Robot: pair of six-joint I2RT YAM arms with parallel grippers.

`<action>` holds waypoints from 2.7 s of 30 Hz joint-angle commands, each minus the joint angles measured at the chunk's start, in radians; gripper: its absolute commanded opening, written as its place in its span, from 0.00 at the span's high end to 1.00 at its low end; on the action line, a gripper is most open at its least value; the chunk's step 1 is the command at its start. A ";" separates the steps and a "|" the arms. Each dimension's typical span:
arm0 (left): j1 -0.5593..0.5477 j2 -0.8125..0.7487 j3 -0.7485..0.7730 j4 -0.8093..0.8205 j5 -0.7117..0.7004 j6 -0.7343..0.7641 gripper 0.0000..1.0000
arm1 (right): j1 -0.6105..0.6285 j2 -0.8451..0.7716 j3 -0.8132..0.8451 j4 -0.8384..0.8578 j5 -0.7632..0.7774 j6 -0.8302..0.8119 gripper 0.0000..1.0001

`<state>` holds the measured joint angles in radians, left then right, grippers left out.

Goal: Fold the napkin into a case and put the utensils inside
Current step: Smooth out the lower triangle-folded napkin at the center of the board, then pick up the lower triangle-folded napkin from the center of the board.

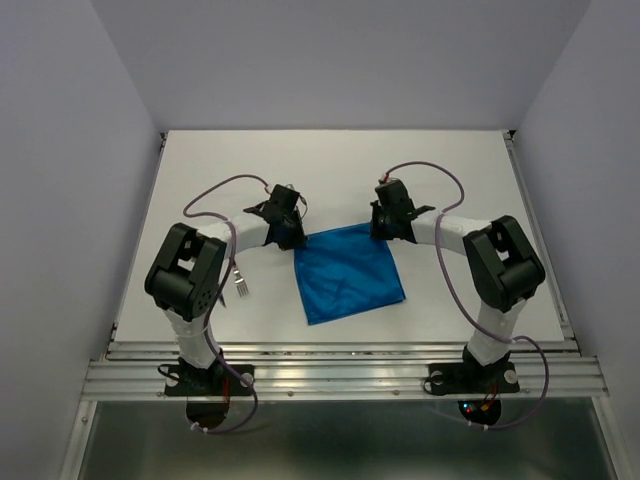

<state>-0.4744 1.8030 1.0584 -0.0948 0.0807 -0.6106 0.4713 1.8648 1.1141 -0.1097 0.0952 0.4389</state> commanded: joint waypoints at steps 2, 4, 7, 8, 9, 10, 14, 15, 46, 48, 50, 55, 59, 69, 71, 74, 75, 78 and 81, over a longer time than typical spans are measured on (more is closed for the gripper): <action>-0.023 -0.126 -0.026 -0.083 -0.039 0.009 1.00 | -0.003 -0.139 -0.045 -0.054 -0.043 -0.023 0.95; -0.026 -0.174 -0.023 -0.115 -0.056 0.014 1.00 | 0.006 -0.197 -0.048 -0.058 -0.029 -0.017 0.93; -0.021 -0.234 -0.002 -0.177 -0.126 0.026 1.00 | 0.052 -0.237 -0.020 -0.079 0.001 -0.008 0.89; -0.015 -0.263 0.011 -0.193 -0.154 0.032 1.00 | 0.102 -0.249 -0.010 -0.091 0.021 -0.006 0.80; -0.006 -0.275 0.015 -0.218 -0.159 0.035 1.00 | 0.131 -0.251 -0.001 -0.097 0.073 -0.006 0.77; 0.026 -0.290 0.018 -0.229 -0.159 0.038 0.99 | 0.160 -0.240 0.024 -0.099 0.099 -0.006 0.74; 0.124 -0.372 0.020 -0.261 -0.137 0.057 0.89 | 0.292 -0.144 0.125 -0.123 0.176 -0.002 0.53; 0.144 -0.384 0.022 -0.281 -0.137 0.057 0.87 | 0.312 -0.119 0.153 -0.133 0.205 -0.005 0.48; 0.327 -0.527 -0.146 -0.260 -0.041 0.072 0.69 | 0.517 0.444 0.642 -0.286 0.457 -0.026 0.71; 0.327 -0.531 -0.149 -0.258 -0.041 0.071 0.69 | 0.517 0.442 0.638 -0.275 0.443 -0.022 0.84; 0.327 -0.531 -0.152 -0.258 -0.039 0.071 0.69 | 0.517 0.432 0.629 -0.268 0.437 -0.017 0.92; 0.327 -0.525 -0.178 -0.235 -0.018 0.068 0.68 | 0.495 0.344 0.546 -0.171 0.306 -0.003 0.99; 0.329 -0.504 -0.207 -0.182 0.075 0.068 0.45 | 0.442 0.232 0.393 -0.030 0.120 0.020 0.99; 0.319 -0.421 -0.245 -0.031 0.278 0.020 0.04 | 0.360 0.123 0.204 0.156 -0.215 0.087 0.99; 0.307 -0.406 -0.253 -0.005 0.319 -0.007 0.03 | 0.360 0.109 0.184 0.188 -0.241 0.090 0.99; 0.283 -0.364 -0.255 0.047 0.352 -0.034 0.03 | 0.360 0.097 0.159 0.208 -0.285 0.089 0.99; 0.277 -0.337 -0.252 0.070 0.373 -0.050 0.03 | 0.351 0.090 0.153 0.222 -0.302 0.089 0.99; 0.249 -0.282 -0.242 0.119 0.396 -0.075 0.04 | 0.351 0.076 0.142 0.231 -0.316 0.092 0.99; 0.231 -0.225 -0.244 0.170 0.424 -0.104 0.04 | 0.351 0.071 0.136 0.231 -0.319 0.093 0.99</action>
<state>-0.2214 1.5349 0.8173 -0.0330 0.4297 -0.6704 0.8257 2.0010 1.2575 0.0387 -0.1810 0.5224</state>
